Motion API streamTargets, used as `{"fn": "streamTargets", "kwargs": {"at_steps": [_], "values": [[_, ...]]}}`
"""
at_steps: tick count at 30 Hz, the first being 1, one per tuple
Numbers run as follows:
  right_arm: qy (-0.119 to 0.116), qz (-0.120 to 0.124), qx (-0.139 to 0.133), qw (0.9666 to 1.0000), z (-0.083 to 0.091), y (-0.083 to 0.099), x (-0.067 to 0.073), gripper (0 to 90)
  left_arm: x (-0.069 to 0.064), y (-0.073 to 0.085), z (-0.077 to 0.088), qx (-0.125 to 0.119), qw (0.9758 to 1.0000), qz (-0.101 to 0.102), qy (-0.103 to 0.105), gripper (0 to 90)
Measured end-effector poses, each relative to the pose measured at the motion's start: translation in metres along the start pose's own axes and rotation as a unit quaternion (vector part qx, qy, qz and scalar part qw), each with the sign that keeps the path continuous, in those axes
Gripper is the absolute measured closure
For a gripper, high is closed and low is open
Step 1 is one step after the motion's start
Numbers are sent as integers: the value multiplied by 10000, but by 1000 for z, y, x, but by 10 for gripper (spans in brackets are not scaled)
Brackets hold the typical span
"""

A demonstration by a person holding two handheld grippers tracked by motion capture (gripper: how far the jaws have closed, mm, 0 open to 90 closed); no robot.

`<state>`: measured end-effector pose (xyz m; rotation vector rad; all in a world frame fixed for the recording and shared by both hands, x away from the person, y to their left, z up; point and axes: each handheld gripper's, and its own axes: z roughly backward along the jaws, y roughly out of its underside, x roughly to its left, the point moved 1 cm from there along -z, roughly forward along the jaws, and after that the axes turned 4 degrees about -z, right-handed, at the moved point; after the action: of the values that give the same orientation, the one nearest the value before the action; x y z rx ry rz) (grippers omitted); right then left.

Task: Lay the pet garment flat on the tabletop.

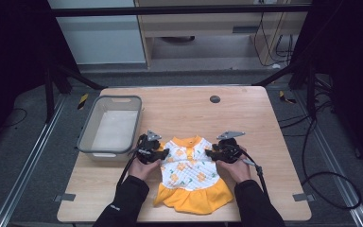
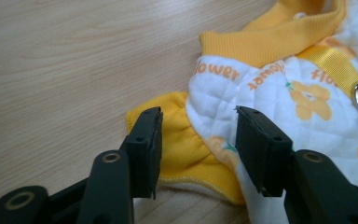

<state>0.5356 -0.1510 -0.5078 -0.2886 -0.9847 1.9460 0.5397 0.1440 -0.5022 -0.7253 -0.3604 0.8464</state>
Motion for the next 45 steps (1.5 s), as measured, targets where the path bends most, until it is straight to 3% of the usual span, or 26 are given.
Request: {"fn": "streamTargets", "kwargs": {"at_steps": [2,7,11,15,20,22,27,30,32,33,37,40,45], "values": [[25,16,40,10000,0,-1,0,633,0,2,-1,-86,9999,73,-4,550],[87,-35,108,9999,-1,-2,3,759,-5,1,-1,-18,9999,-53,-147,634],[69,39,140,9999,-2,-3,8,827,-7,-1,-1,-5,9998,134,-129,774],[-10,24,131,9999,1,-5,9,864,-5,-2,0,-13,9996,279,-81,813],[-147,95,-226,9996,16,-17,12,884,-5,-11,15,-449,9988,157,-140,823],[-175,115,-383,9990,22,-25,13,885,-4,-21,22,-543,9983,-38,-228,823],[39,296,-745,9968,29,-52,17,885,-1,-54,37,-918,9945,-239,-453,822],[553,432,-1146,9909,30,-67,16,839,4,-67,35,-1059,9923,-186,-612,786],[872,498,-1293,9865,29,-73,17,711,8,-72,33,-1023,9916,-36,-786,606],[976,509,-1329,9850,28,-75,18,632,10,-73,34,-1050,9912,-27,-801,569],[905,667,-1247,9858,33,-74,23,561,15,-71,48,-1171,9897,59,-818,484],[830,622,-1222,9871,42,-70,23,535,16,-64,61,-1240,9902,135,-628,470],[623,534,-1119,9903,60,-57,25,511,11,-45,84,-1262,9912,-9,-405,467]]}}
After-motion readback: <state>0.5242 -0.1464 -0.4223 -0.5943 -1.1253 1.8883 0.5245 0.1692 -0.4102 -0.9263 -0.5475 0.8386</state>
